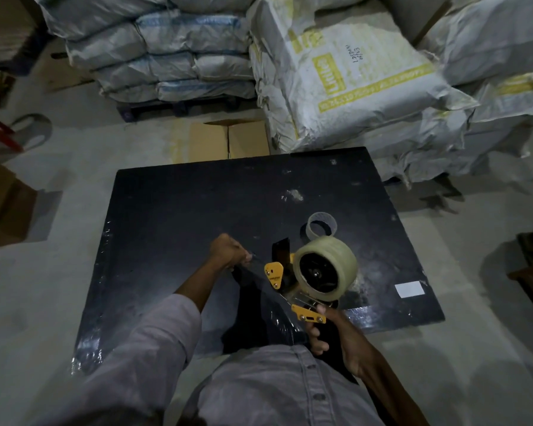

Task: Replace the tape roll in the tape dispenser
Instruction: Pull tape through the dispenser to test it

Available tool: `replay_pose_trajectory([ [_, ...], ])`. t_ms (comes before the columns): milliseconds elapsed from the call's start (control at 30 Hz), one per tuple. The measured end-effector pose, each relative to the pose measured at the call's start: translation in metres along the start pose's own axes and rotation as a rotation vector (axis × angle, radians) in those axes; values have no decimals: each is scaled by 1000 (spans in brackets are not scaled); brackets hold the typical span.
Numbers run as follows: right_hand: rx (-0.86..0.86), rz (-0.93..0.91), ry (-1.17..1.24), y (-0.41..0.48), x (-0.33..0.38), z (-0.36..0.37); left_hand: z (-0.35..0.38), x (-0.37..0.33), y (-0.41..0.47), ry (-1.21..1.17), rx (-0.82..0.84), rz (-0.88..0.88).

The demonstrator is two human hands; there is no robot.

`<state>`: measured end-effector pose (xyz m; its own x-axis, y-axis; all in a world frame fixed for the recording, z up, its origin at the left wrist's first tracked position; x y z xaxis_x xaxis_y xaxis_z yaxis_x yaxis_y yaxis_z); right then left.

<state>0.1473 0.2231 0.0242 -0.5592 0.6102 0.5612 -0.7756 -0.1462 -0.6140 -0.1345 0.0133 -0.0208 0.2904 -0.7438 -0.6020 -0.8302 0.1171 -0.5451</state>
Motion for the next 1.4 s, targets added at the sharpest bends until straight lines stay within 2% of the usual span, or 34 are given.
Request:
replay_pose_trajectory([
  [167, -19, 69, 73, -2, -6, -4, -10, -3, 3, -57, 32, 53],
  [300, -89, 89, -18, 1, -16, -13, -11, -4, 7, -18, 23, 89],
  [433, -175, 92, -34, 8, -27, -20, -10, 4, 14, 57, 94, 141],
  [533, -220, 27, -108, 12, -32, -23, -3, 13, 17, 92, 101, 136],
  [700, -258, -128, -512, 14, -36, -23, 11, 14, 30, 189, 56, 148],
  [800, -321, -126, -792, 20, -38, -30, 15, 4, 28, 243, 26, 163],
  [933, -356, -111, -969, 26, -34, -33, 24, 8, 38, 266, 12, 166],
  [1233, -379, -87, -1001, 37, -37, -63, 48, 12, 56, 265, 11, 199],
  [1400, -378, -83, -924, 46, -20, -57, 46, -19, 59, 262, -4, 222],
])
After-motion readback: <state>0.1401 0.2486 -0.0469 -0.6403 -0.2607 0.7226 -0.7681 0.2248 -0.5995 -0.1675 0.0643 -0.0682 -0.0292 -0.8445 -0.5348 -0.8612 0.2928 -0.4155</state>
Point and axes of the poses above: each hand's wrist, its own y-axis towards the middle knuckle, its own z-axis out of the palm, x = y × z, the point moved 3 cm from there along y, towards the middle knuckle, and after that the axes turned 1 degree about -x, right-handed, at the moved point
